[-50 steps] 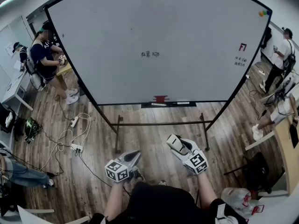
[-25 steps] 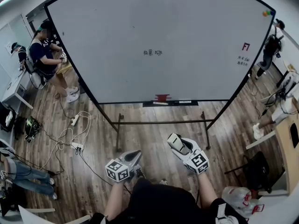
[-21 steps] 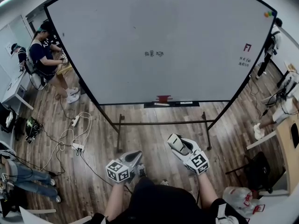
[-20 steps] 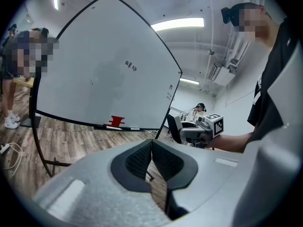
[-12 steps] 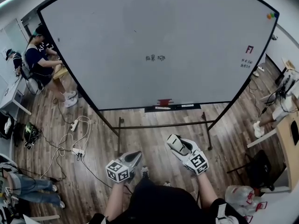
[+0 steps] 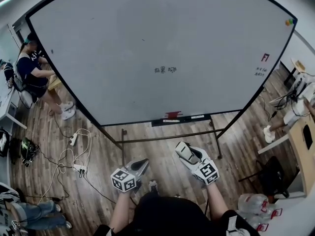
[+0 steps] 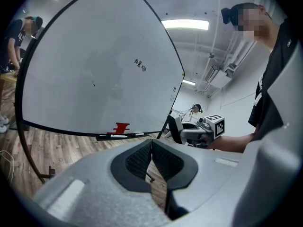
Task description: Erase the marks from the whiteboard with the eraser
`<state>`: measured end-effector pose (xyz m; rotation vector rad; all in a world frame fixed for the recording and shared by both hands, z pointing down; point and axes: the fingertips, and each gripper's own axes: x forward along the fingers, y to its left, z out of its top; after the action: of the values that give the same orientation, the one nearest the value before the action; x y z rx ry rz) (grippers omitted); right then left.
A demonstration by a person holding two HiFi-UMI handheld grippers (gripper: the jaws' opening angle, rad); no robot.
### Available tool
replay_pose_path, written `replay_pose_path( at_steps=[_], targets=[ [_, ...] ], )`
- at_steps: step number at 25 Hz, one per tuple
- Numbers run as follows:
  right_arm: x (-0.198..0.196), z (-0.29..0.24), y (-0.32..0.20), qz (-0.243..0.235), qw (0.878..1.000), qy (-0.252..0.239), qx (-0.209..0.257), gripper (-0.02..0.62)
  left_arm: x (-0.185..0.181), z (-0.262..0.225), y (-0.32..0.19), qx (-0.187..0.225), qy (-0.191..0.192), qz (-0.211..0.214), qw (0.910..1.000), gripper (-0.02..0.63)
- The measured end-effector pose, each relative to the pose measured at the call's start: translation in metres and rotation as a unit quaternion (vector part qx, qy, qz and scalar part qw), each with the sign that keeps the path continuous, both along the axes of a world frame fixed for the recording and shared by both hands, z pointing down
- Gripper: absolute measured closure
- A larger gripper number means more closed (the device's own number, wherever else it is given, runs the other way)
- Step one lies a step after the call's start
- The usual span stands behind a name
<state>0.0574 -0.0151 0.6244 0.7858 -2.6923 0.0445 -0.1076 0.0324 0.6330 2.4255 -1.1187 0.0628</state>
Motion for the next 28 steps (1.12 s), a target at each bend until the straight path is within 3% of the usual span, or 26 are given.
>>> replay_pose_path(
  at_steps=[5,10,19,28],
  targets=[
    [-0.011,-0.005,-0.022,0.021,1.0,-0.002,0.008,0.337,-0.016,-0.002,-0.022,0.004,-0.001,0.012,0.9999,0.594],
    [-0.023,-0.01,-0.037,0.036,0.999,0.001,0.02,0.337,-0.034,-0.017,-0.043,0.012,0.051,0.014,0.9985,0.594],
    [-0.04,-0.039,-0.074,0.079,0.994,0.022,0.078,0.337,-0.07,-0.019,-0.058,0.023,0.029,0.034,0.9987,0.594],
    [-0.041,-0.097,-0.117,0.134,0.98,0.029,0.148,0.337,-0.084,-0.015,-0.055,0.024,0.02,0.035,0.9989,0.594]
  ],
)
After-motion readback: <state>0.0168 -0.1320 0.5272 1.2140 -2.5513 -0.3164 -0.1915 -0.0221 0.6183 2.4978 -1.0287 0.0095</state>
